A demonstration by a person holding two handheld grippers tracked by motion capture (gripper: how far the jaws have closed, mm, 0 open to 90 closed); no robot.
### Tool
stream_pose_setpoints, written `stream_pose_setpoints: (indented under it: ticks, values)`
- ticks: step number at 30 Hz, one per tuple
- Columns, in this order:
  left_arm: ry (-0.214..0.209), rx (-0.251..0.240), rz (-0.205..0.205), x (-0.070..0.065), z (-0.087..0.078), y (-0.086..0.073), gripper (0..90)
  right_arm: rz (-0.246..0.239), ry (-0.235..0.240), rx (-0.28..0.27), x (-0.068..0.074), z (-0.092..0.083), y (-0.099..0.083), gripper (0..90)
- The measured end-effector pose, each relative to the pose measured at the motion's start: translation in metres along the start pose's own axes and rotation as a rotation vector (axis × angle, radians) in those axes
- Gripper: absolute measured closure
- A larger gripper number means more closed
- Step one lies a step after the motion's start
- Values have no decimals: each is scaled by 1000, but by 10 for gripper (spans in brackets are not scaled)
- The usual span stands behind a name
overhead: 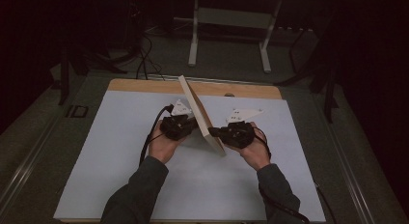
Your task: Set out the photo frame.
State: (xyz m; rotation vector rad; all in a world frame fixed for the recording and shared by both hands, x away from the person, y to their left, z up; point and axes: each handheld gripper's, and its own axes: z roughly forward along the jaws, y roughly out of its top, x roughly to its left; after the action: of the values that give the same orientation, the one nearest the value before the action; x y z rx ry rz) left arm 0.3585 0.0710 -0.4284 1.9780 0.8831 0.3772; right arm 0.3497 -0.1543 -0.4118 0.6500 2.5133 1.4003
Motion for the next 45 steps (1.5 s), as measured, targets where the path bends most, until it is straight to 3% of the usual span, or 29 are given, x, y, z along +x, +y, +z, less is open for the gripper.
stream_pose_setpoints:
  ticks: [19, 45]
  values:
    - [5, 3, 8, 2, -2, 0, 900, -22, 10, 8, 6, 4, 6, 900]
    - [-33, -9, -11, 14, -3, -3, 900, -24, 41, 3, 13, 12, 14, 899]
